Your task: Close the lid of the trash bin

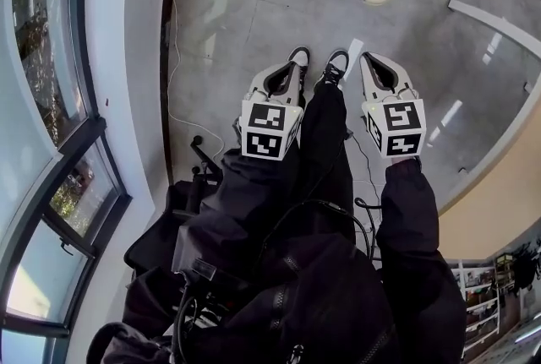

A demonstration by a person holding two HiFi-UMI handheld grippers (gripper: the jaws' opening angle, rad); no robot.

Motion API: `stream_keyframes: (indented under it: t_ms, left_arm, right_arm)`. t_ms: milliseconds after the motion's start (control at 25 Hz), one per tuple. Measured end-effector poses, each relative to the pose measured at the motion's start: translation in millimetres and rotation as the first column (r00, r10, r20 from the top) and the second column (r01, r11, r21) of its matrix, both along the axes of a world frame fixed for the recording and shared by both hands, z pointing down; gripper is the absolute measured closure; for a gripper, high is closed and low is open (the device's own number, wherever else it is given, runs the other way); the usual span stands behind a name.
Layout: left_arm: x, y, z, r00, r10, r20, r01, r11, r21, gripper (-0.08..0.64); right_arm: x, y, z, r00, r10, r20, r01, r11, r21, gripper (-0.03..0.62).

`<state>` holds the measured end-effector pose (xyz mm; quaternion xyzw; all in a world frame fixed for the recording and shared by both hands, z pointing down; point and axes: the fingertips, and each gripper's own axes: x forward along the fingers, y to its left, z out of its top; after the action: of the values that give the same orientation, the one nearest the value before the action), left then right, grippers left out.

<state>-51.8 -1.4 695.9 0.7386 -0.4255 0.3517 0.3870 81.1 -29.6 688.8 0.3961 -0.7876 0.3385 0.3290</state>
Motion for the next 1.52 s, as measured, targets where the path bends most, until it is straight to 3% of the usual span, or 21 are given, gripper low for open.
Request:
stream_keyframes:
  t_ms: [360, 800, 1200, 1520]
  left_arm:
    - [-12, 31, 16, 1.0, -0.01, -0.011, 0.01, 0.999, -0.051, 0.558]
    - [-17, 47, 47, 0.999, -0.033, -0.013, 0.032, 0.995, -0.093, 0.558]
    - [-18, 48, 49, 0.998, -0.053, -0.026, 0.049, 0.993, -0.112, 0.558]
    - [-21, 48, 52, 0.997, -0.072, -0.028, 0.068, 0.99, -0.123, 0.558]
  right_arm:
    - [-7, -19, 27, 0.998, -0.044, -0.048, 0.046, 0.999, 0.022, 0.589]
    - [29, -77, 73, 0.986, -0.061, -0.155, 0.072, 0.995, 0.063, 0.589]
    - [72, -167, 60, 0.957, -0.083, -0.279, 0.131, 0.978, 0.161, 0.589]
    - [96, -243, 35, 0.92, -0.1, -0.379, 0.204, 0.948, 0.245, 0.589]
